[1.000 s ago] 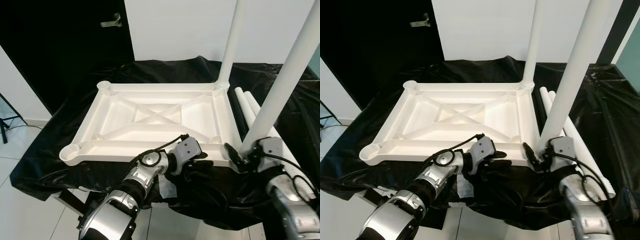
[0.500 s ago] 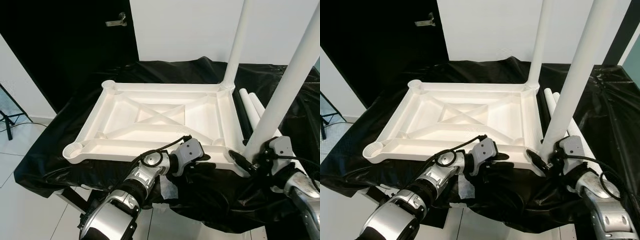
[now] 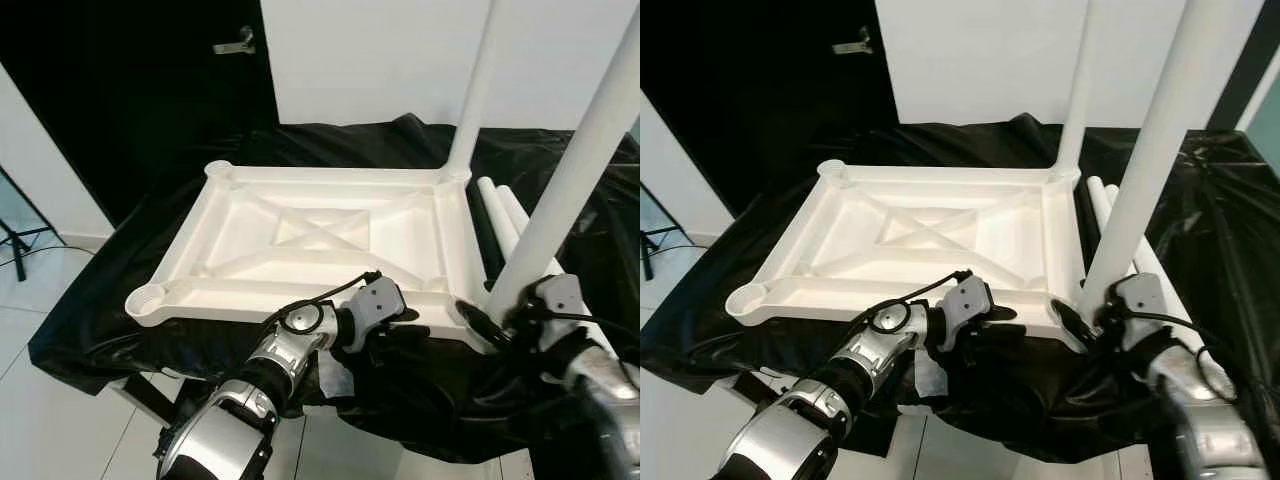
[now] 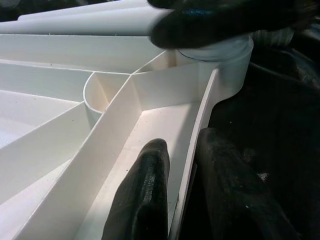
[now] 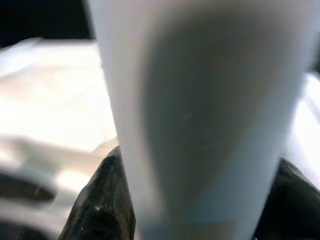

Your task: Building children table

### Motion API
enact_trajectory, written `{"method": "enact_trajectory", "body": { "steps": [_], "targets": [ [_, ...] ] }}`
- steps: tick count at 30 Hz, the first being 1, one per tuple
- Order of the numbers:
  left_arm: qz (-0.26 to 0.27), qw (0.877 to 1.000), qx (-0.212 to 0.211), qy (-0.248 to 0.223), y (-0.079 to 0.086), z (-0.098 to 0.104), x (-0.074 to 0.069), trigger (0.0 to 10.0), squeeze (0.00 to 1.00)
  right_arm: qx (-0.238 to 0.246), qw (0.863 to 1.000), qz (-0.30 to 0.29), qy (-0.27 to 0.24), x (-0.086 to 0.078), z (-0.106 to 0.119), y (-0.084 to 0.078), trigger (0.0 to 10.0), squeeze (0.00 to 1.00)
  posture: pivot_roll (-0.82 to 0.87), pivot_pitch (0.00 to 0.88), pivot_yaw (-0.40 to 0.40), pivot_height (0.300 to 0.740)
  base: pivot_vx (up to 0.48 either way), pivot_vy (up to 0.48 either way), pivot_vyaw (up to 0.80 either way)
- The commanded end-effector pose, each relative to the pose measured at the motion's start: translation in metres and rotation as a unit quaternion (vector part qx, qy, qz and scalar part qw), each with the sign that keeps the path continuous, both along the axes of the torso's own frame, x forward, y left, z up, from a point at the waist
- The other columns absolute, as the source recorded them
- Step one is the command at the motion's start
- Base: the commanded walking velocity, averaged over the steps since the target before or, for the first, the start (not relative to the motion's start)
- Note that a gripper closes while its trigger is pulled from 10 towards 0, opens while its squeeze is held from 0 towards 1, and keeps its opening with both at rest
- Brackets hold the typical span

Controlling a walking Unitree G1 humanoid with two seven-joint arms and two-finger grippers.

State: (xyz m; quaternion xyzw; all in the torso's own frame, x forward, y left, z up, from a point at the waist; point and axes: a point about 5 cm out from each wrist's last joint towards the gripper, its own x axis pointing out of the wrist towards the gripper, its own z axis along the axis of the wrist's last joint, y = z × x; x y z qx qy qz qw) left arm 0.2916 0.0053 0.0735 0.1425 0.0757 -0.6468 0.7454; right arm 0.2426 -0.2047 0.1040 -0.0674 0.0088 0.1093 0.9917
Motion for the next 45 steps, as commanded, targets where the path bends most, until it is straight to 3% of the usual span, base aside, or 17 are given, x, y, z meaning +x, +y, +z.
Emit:
{"method": "enact_trajectory", "body": {
  "steps": [1,4,6,8,18,19,21,22,23,24,25,31,32,34,41,43,45],
  "targets": [
    [-0.027,0.993,0.075,0.082,0.01,-0.041,-0.024,10.0,0.0,-0.004,0.999,-0.033,0.043,-0.003,-0.021,0.005,0.0,0.0,-0.16,0.0,0.042,0.74,0.0,0.0,0.0],
    [-0.026,0.993,0.075,0.082,0.01,-0.041,-0.024,10.0,0.0,0.01,0.996,-0.088,0.03,-0.005,-0.023,0.006,0.0,0.0,-0.16,0.0,0.039,0.74,0.0,0.0,0.0],
    [-0.025,0.994,0.075,0.082,0.01,-0.04,-0.024,10.0,0.0,0.037,0.977,-0.208,0.004,-0.007,-0.025,0.007,0.0,0.0,-0.15,0.0,0.038,0.74,0.0,0.0,0.0],
    [-0.026,0.993,0.076,0.082,0.01,-0.041,-0.024,10.0,0.0,0.054,0.959,-0.277,0.007,-0.005,-0.029,0.007,0.0,0.0,-0.15,0.0,0.037,0.74,0.0,0.0,0.0],
    [-0.021,0.994,0.074,0.081,0.01,-0.04,-0.023,10.0,0.0,0.047,0.962,-0.27,0.004,0.003,-0.03,0.015,0.0,0.0,-0.13,0.0,0.024,0.74,0.0,0.0,0.0],
    [-0.02,0.994,0.074,0.082,0.01,-0.04,-0.023,10.0,0.0,0.046,0.962,-0.27,0.003,0.004,-0.03,0.015,6.0,0.0,-0.13,0.0,0.023,0.74,0.0,0.0,0.0],
    [-0.02,0.994,0.074,0.082,0.011,-0.041,-0.023,10.0,0.0,0.044,0.962,-0.269,0.001,0.004,-0.03,0.016,6.0,0.0,-0.13,0.0,0.023,0.74,0.0,0.0,0.0],
    [-0.019,0.994,0.074,0.083,0.011,-0.041,-0.024,10.0,0.0,0.043,0.964,-0.264,0.002,0.006,-0.029,0.016,10.0,0.0,-0.14,0.0,0.023,0.74,0.0,0.0,0.0],
    [-0.019,0.994,0.074,0.083,0.011,-0.042,-0.024,10.0,0.0,0.042,0.964,-0.263,0.002,0.006,-0.029,0.016,10.0,0.0,-0.14,0.0,0.023,0.74,0.0,0.0,0.0],
    [-0.019,0.994,0.074,0.084,0.011,-0.042,-0.024,10.0,0.0,0.038,0.963,-0.266,0.001,0.007,-0.028,0.014,10.0,0.99,-0.14,0.0,0.023,0.74,0.0,0.0,0.0],
    [-0.018,0.994,0.074,0.084,0.011,-0.042,-0.024,10.0,0.0,0.041,0.963,-0.266,-0.001,0.007,-0.028,0.012,10.0,1.0,-0.14,0.0,0.023,0.74,0.0,0.0,0.0],
    [-0.018,0.994,0.072,0.085,0.01,-0.042,-0.025,10.0,0.0,0.046,0.971,-0.233,0.005,0.007,-0.027,0.005,10.0,1.0,-0.15,0.0,0.028,0.74,0.0,0.0,0.0],
    [-0.019,0.994,0.072,0.085,0.009,-0.042,-0.025,10.0,0.0,0.047,0.975,-0.215,0.013,0.007,-0.027,0.002,10.0,0.0,-0.16,0.0,0.03,0.74,0.0,0.0,0.0],
    [-0.019,0.994,0.072,0.085,0.009,-0.042,-0.025,10.0,0.0,0.048,0.978,-0.203,0.019,0.008,-0.027,0.001,10.0,0.0,-0.16,0.0,0.03,0.74,0.0,0.0,0.0],
    [-0.019,0.994,0.073,0.083,0.008,-0.04,-0.022,10.0,0.0,0.037,0.997,-0.058,0.026,0.008,-0.012,-0.01,10.0,0.0,-0.18,0.0,0.035,0.74,0.0,0.0,0.0],
    [-0.019,0.994,0.073,0.083,0.008,-0.04,-0.022,10.0,0.0,0.037,0.997,-0.058,0.026,0.008,-0.012,-0.01,10.0,0.0,-0.18,0.0,0.035,0.74,0.0,0.0,0.0],
    [-0.02,0.994,0.073,0.081,0.007,-0.039,-0.022,10.0,0.0,0.02,0.999,0.002,0.039,0.011,-0.001,-0.022,10.0,0.0,-0.18,0.0,0.034,0.74,0.0,0.0,0.0]
  ]
}}
